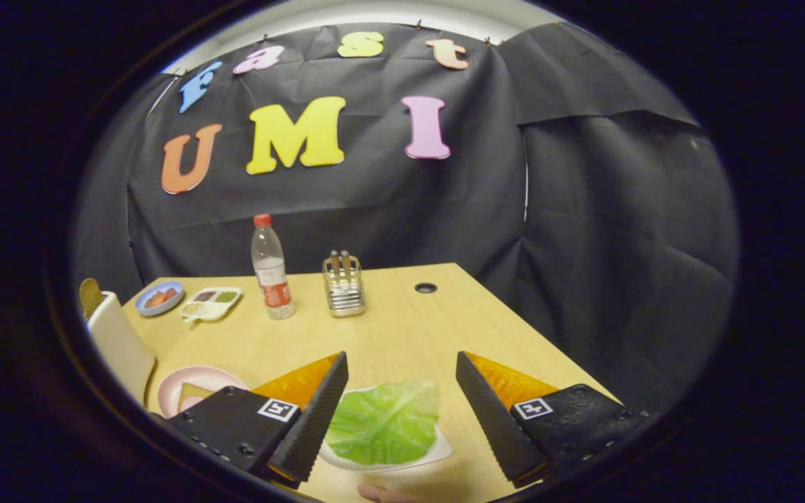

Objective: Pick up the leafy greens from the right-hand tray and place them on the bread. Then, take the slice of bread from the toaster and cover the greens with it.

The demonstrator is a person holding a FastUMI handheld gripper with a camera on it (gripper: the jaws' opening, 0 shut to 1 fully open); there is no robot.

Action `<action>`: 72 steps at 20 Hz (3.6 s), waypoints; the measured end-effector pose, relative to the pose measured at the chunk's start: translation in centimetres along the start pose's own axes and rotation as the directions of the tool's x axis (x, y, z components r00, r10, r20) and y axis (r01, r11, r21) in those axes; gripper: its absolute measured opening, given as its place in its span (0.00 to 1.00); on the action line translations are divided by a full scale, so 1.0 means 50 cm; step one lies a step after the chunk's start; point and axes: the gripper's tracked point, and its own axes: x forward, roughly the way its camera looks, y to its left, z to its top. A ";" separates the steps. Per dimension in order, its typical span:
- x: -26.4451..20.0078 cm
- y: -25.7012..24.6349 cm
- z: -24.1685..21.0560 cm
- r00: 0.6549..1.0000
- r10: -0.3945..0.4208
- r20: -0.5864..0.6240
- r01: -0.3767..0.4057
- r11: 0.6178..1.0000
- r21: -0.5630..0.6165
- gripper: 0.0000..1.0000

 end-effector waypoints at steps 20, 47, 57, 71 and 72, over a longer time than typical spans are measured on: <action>0.118 0.000 -0.146 0.957 -0.008 -0.289 -0.046 0.983 -0.179 0.76; -0.193 0.180 0.056 0.982 0.188 0.009 -0.181 0.953 -0.242 0.00; -0.285 0.447 0.012 0.929 0.370 -0.015 -0.356 0.882 -0.309 0.00; -0.220 0.586 -0.076 0.887 0.450 -0.101 -0.461 0.857 -0.232 0.00; -0.198 0.573 -0.085 0.891 0.439 -0.116 -0.454 0.863 -0.222 0.00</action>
